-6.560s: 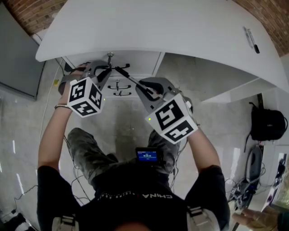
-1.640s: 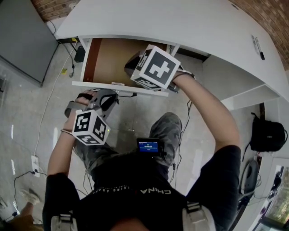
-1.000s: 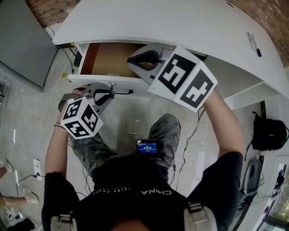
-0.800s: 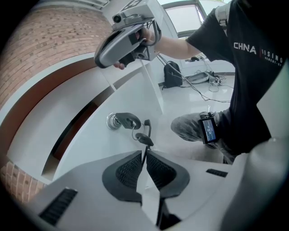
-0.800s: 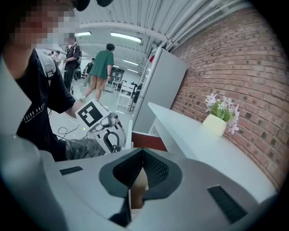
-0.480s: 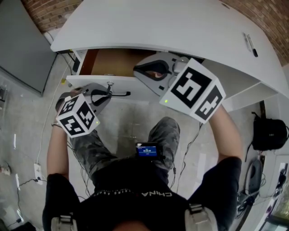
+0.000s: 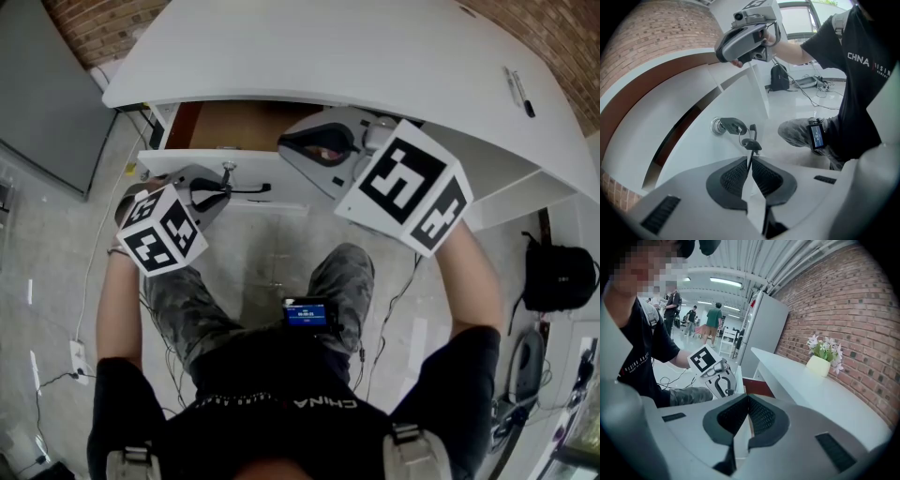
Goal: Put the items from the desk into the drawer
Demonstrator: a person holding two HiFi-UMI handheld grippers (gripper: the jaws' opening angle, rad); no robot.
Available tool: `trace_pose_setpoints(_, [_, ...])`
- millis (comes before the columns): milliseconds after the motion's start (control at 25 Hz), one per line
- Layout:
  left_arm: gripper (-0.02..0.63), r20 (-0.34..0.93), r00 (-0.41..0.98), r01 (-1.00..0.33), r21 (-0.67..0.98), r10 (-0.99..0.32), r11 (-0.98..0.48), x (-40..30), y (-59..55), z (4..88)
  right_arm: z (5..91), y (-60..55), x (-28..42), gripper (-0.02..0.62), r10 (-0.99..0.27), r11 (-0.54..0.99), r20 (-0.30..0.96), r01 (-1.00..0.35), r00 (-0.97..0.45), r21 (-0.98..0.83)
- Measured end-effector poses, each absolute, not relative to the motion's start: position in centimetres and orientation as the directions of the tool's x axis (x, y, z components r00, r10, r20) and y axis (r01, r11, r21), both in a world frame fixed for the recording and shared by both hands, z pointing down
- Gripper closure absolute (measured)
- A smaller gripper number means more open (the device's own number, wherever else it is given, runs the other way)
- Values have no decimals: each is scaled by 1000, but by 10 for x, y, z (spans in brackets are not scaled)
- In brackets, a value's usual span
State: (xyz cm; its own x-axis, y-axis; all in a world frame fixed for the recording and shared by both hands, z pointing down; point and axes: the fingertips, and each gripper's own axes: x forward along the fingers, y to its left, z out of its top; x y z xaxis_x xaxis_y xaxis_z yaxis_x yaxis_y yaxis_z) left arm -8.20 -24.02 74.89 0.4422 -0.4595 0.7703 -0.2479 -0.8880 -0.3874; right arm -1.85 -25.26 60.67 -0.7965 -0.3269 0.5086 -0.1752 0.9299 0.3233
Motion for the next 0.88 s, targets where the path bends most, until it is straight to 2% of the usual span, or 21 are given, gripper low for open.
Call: trace_pose_setpoints(880, [569, 775, 440, -269, -368, -453, -890, -84, -320, 749, 639, -269, -14, 578, -342, 937, 512, -245, -788, 249])
